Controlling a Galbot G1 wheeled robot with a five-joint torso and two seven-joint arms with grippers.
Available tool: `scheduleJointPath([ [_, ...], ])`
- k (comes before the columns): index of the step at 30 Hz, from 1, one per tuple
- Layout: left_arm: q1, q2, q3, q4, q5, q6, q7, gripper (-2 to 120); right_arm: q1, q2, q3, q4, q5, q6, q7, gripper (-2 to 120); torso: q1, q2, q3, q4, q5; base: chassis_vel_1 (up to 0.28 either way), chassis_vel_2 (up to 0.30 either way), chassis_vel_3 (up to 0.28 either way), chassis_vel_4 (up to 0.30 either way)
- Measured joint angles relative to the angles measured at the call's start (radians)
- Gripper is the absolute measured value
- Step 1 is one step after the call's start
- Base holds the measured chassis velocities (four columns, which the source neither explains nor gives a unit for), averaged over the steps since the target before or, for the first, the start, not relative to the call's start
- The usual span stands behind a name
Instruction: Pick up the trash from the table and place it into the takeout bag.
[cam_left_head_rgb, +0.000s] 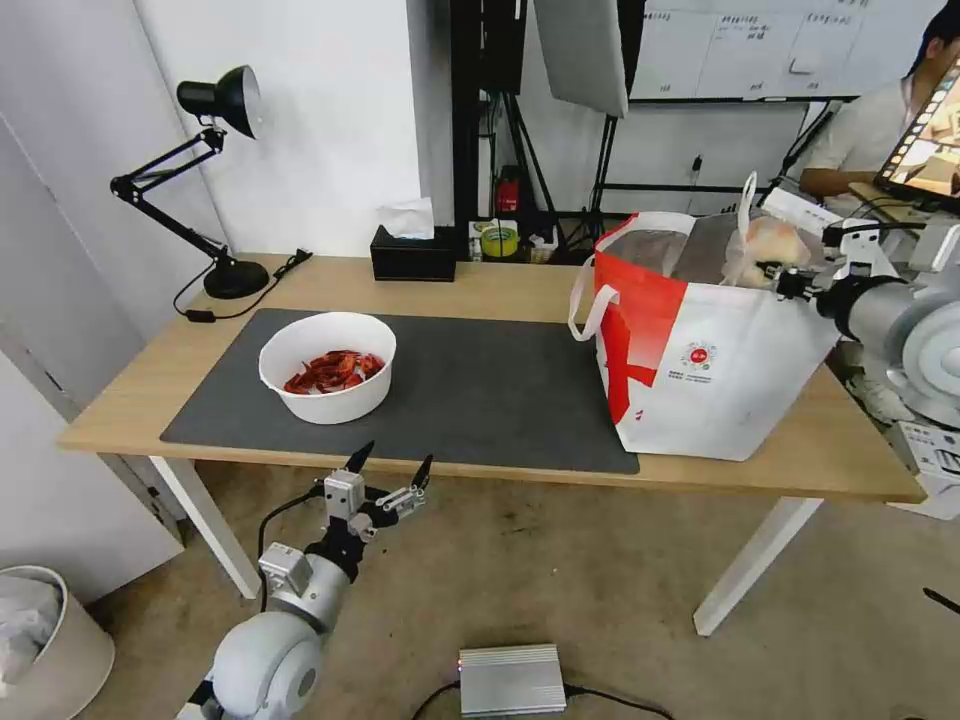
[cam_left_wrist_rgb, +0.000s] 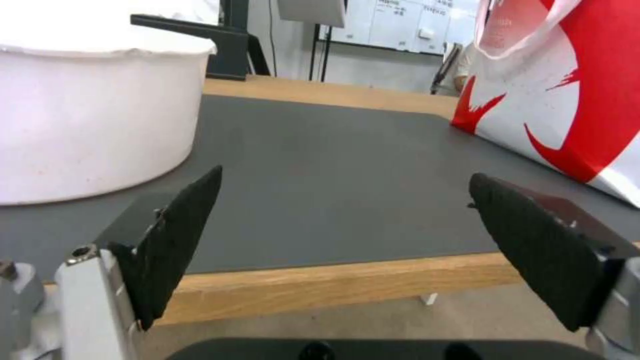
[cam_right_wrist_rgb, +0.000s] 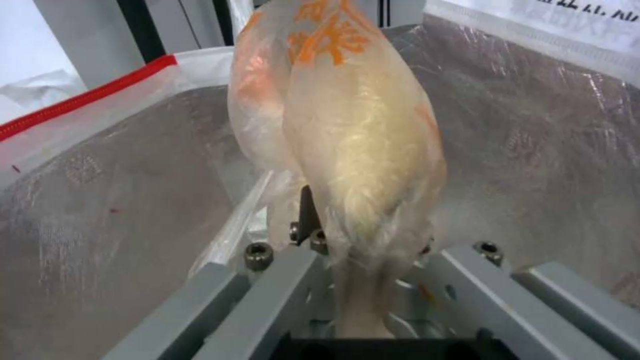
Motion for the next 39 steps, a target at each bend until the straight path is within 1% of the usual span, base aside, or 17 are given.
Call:
scheduleJointPath([
  [1, 0.000, 0.000, 0.000, 0.000, 0.000, 0.000, 0.000, 100, 0.000, 0.000, 0.000, 0.000, 0.000, 0.000, 0.000, 6, 0.000, 0.000, 0.000, 0.0000, 0.0000, 0.000, 0.000, 0.000, 0.000],
  [3, 0.000, -0.001, 0.000, 0.000, 0.000, 0.000, 0.000, 100, 0.001, 0.000, 0.001, 0.006, 0.016, -0.001, 0.011, 15, 0.000, 0.000, 0.000, 0.0000, 0.0000, 0.000, 0.000, 0.000, 0.000],
  [4, 0.000, -0.001, 0.000, 0.000, 0.000, 0.000, 0.000, 100, 0.001, 0.000, 0.001, 0.006, 0.016, -0.001, 0.011, 15, 0.000, 0.000, 0.000, 0.0000, 0.0000, 0.000, 0.000, 0.000, 0.000],
  [6, 0.000, -0.002, 0.000, 0.000, 0.000, 0.000, -0.001, 100, -0.002, -0.001, 0.006, 0.009, 0.019, -0.001, 0.018, 28, 0.000, 0.000, 0.000, -0.0001, 0.0000, 0.000, 0.000, 0.000, 0.000],
  [8, 0.001, -0.002, 0.000, -0.001, 0.000, 0.000, -0.002, 100, -0.002, 0.000, 0.006, 0.011, 0.019, -0.001, 0.021, 30, 0.000, 0.000, 0.000, -0.0001, 0.0000, 0.000, 0.000, 0.000, 0.000],
  [9, 0.002, -0.002, 0.000, -0.001, 0.000, 0.000, -0.002, 100, -0.003, 0.001, 0.007, 0.014, 0.019, -0.001, 0.024, 37, 0.000, 0.000, 0.000, -0.0001, 0.0000, 0.000, 0.000, 0.000, 0.000],
  [11, 0.003, -0.002, 0.000, -0.002, 0.000, 0.000, -0.002, 100, -0.003, 0.002, 0.007, 0.016, 0.019, -0.001, 0.025, 39, 0.000, 0.000, 0.000, 0.0000, 0.0000, 0.000, 0.000, 0.000, 0.000],
  [12, 0.003, -0.002, 0.000, -0.004, 0.001, 0.000, -0.002, 100, -0.007, 0.003, 0.006, 0.022, 0.019, 0.000, 0.029, 49, 0.000, 0.000, 0.000, 0.0000, 0.0000, 0.000, 0.000, 0.000, 0.000],
  [13, 0.002, -0.002, 0.001, -0.004, 0.001, 0.000, -0.003, 100, -0.008, 0.004, 0.006, 0.025, 0.018, 0.001, 0.031, 53, 0.000, 0.000, 0.000, 0.0000, 0.0000, 0.000, 0.000, 0.000, 0.000],
  [14, 0.002, -0.002, 0.001, -0.004, 0.001, 0.000, -0.003, 100, -0.008, 0.004, 0.006, 0.025, 0.018, 0.001, 0.031, 53, 0.000, 0.000, 0.000, 0.0000, 0.0000, 0.000, 0.000, 0.000, 0.000],
  [17, -0.002, -0.002, 0.004, -0.003, 0.001, 0.000, -0.004, 100, -0.008, 0.003, 0.005, 0.027, 0.017, 0.002, 0.032, 67, 0.000, 0.000, 0.000, -0.0001, 0.0000, 0.000, 0.000, 0.000, 0.000],
  [18, -0.002, -0.002, 0.004, -0.003, 0.001, 0.000, -0.004, 100, -0.008, 0.003, 0.005, 0.027, 0.017, 0.002, 0.032, 67, 0.000, 0.000, 0.000, -0.0001, 0.0000, 0.000, 0.000, 0.000, 0.000],
  [21, -0.005, -0.005, 0.011, 0.000, 0.001, 0.000, -0.004, 100, -0.004, -0.002, 0.004, 0.025, 0.016, 0.004, 0.032, 84, 0.000, 0.000, 0.000, 0.0000, -0.0001, 0.000, 0.000, 0.000, 0.000],
  [24, -0.006, -0.006, 0.013, 0.001, 0.001, 0.000, -0.004, 100, -0.004, -0.003, 0.003, 0.024, 0.015, 0.004, 0.031, 87, 0.000, 0.000, 0.000, -0.0001, 0.0000, 0.000, 0.000, 0.000, 0.000],
  [26, -0.010, -0.008, 0.016, 0.003, 0.001, 0.000, -0.005, 100, -0.002, -0.003, 0.001, 0.024, 0.014, 0.005, 0.031, 97, 0.000, 0.000, 0.000, 0.0000, 0.0000, 0.000, 0.000, 0.000, 0.000],
  [37, -0.008, -0.007, 0.009, 0.000, 0.000, 0.001, -0.006, 100, 0.016, 0.001, -0.010, 0.023, 0.010, 0.016, 0.025, 100, 0.000, 0.000, 0.000, -0.0001, 0.0000, 0.000, 0.000, 0.000, 0.000],
  [39, -0.006, -0.008, 0.007, -0.001, 0.000, 0.001, -0.006, 100, 0.028, 0.008, -0.023, 0.027, -0.003, 0.096, -0.007, 100, 0.000, 0.000, 0.000, -0.0001, 0.0000, 0.000, 0.000, 0.000, 0.000],
])
